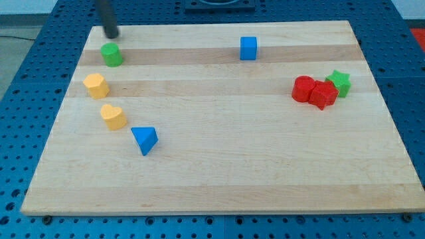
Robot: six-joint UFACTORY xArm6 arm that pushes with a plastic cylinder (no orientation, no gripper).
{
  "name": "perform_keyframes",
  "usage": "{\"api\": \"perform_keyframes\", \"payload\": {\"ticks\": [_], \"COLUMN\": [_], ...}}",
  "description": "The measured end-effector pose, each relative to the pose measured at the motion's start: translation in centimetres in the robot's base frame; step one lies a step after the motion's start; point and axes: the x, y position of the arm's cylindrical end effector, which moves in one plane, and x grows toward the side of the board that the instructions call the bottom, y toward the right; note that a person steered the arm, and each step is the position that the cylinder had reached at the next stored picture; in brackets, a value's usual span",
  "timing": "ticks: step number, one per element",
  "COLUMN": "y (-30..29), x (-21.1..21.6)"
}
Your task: Slide green circle towards red circle
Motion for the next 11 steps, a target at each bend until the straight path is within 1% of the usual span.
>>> {"api": "perform_keyframes", "payload": {"ticks": [1,2,3,4,5,6,7,8,9,10,11], "y": [-1.7,6.6,17.7,21.8,15.6,18.1,25.6,25.4,24.1,32.6,36.6], "x": [4.2,7.3,7.9,9.0,7.7,10.4,12.7,13.7,15.9,18.3,18.3]}}
